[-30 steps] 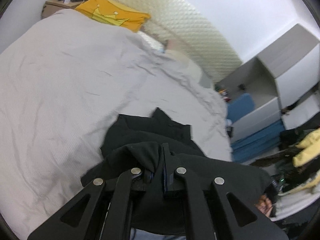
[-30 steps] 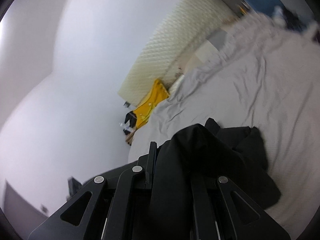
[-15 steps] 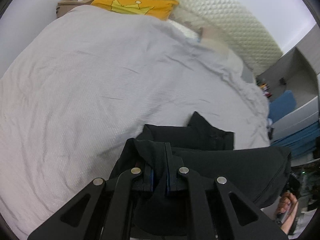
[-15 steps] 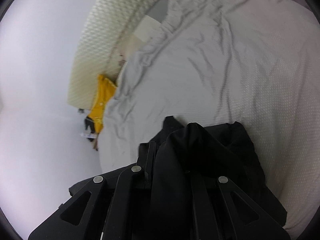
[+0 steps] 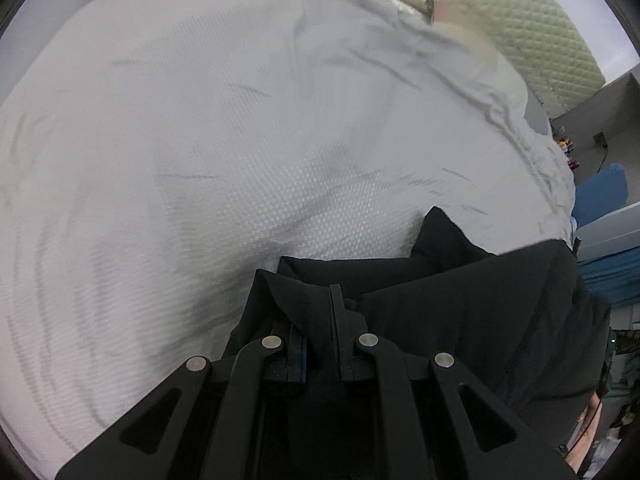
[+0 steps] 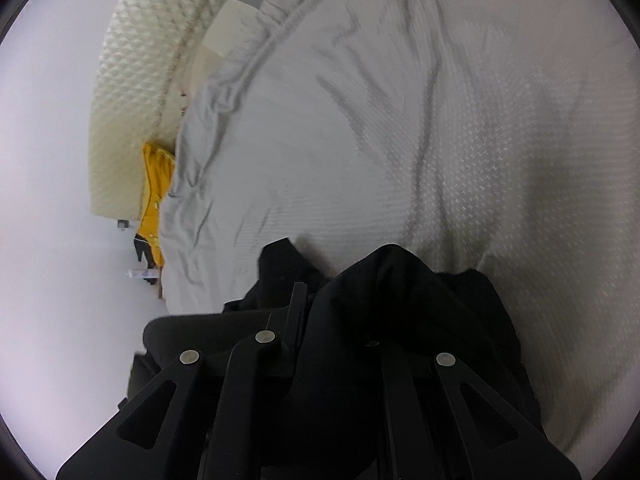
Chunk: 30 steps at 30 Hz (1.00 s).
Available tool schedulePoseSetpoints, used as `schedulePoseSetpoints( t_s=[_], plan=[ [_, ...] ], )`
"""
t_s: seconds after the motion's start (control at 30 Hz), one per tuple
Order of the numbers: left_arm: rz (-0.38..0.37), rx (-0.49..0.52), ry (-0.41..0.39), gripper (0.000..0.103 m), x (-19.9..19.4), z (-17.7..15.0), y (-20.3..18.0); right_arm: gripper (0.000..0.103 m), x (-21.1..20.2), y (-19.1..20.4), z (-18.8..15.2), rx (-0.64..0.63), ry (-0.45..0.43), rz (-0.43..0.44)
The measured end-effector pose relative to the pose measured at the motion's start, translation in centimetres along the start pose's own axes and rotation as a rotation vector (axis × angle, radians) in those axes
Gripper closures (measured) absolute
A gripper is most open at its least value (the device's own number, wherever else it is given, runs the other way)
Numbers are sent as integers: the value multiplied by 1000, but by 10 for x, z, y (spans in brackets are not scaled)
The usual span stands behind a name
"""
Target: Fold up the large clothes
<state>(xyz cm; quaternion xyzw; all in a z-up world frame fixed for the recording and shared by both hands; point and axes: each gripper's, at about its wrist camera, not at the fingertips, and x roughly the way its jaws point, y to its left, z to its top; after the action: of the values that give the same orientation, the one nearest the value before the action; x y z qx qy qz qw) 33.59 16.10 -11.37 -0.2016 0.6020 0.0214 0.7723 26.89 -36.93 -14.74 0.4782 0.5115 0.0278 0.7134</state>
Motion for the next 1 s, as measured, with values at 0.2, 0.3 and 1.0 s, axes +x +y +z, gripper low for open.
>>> schedulePoseSetpoints(
  t_s=[0.2,0.3,1.0],
  plan=[
    [-2,-15,48,93,26,8,-3,98,24,-12,7,31,27,6],
    [-13,-17,67,93,23,8,-2,93,21,-12,5,31,27,25],
    [-103,89,-368,21,-177,-60,17,15,-138,64,-68,-388,-232,-74]
  ],
)
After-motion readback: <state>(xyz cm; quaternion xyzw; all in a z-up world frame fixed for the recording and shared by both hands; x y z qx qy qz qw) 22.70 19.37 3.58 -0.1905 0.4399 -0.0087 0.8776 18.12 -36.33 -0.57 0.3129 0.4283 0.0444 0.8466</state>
